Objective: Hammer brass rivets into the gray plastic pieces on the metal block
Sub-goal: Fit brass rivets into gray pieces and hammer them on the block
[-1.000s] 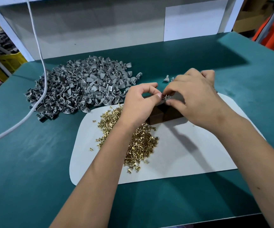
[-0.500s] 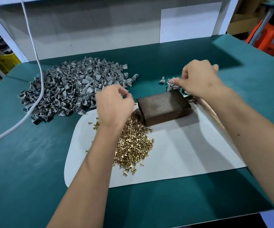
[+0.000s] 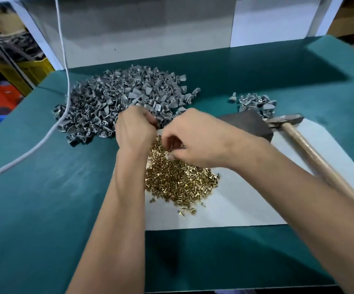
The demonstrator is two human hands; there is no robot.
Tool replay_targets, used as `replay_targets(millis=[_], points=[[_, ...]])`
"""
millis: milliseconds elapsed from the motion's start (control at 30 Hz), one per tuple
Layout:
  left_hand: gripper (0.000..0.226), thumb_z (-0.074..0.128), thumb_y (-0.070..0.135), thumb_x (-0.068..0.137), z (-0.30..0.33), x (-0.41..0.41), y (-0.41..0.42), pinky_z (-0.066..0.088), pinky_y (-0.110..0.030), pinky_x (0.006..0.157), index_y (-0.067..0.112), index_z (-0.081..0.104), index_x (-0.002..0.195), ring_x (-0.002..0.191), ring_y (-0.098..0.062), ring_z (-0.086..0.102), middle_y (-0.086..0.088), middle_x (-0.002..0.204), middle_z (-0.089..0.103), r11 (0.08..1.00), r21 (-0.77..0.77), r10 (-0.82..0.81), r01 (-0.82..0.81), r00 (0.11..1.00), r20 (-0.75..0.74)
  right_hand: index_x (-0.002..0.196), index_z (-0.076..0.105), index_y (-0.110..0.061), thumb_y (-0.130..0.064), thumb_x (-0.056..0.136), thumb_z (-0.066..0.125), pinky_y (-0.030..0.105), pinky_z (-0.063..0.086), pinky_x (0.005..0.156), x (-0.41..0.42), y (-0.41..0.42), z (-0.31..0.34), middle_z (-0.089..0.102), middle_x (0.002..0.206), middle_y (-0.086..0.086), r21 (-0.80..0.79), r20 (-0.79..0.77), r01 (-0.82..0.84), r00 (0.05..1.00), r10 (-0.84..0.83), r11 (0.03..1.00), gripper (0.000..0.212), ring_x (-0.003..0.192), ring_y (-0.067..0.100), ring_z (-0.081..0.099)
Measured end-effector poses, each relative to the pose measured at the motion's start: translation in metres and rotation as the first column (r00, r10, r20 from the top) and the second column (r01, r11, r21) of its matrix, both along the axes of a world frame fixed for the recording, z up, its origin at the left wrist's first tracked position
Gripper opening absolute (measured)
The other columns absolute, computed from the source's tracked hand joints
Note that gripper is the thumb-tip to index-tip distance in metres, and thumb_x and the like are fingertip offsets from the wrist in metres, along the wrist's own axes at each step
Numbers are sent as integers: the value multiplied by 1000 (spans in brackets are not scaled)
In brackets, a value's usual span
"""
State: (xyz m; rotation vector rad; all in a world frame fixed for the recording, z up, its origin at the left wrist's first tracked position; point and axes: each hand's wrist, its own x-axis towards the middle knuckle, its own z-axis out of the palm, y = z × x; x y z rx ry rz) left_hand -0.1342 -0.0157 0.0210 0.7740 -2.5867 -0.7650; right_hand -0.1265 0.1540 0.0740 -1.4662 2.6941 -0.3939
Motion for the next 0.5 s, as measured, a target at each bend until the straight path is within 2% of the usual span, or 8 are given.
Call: replay_targets(millis=[67, 133, 233, 333, 433, 500], points=[[30, 68, -1, 79, 0, 1, -3, 54, -32, 78, 28, 74, 78, 90, -24, 71, 0, 92, 76, 1000, 13, -8, 8, 1000, -28, 104, 67, -25, -45, 84, 77, 38, 54, 83, 9, -17, -11, 65, 96, -6, 127, -52, -43, 997, 50, 991, 30, 98, 23, 65], [33, 62, -4, 77, 0, 3, -5, 52, -33, 78, 27, 72, 79, 95, -27, 69, -3, 94, 75, 1000, 10, -17, 17, 999, -49, 96, 56, -17, -44, 84, 78, 39, 54, 80, 11, -26, -16, 55, 91, -1, 200, -57, -31, 997, 43, 979, 37, 101, 29, 64], [29, 56, -4, 77, -2, 3, -10, 42, -33, 73, 21, 64, 88, 96, -34, 64, -9, 96, 72, 1000, -15, -9, 8, 997, -72, 94, 61, -15, -28, 89, 76, 32, 48, 67, 9, -33, -21, 47, 76, -2, 191, 12, 1, 1000, -3, 982, 20, 88, 31, 63], [29, 50, -3, 79, -5, 4, -11, 39, -35, 72, 11, 63, 102, 97, -37, 62, -13, 97, 71, 997, -76, -22, 13, 992, -125, 94, 69, -11, -15, 90, 68, 32, 48, 61, 6, -34, -21, 57, 73, 0, 200, 68, 9, 997, -23, 980, 5, 80, 29, 64], [34, 51, -1, 84, -3, 4, -11, 39, -34, 75, 9, 64, 113, 104, -37, 62, -13, 104, 72, 995, -103, -2, -14, 987, -158, 96, 70, -13, -12, 90, 62, 32, 48, 62, 5, -32, -20, 62, 79, 3, 191, 45, 12, 999, -21, 982, 10, 81, 29, 65], [34, 51, 2, 86, -1, 2, -10, 44, -36, 78, 11, 69, 113, 107, -37, 62, -13, 105, 74, 995, -93, 30, -45, 986, -164, 96, 72, -13, -11, 91, 62, 30, 48, 63, 2, -29, -20, 68, 86, 4, 179, 15, 7, 1000, -10, 984, 11, 82, 28, 66]])
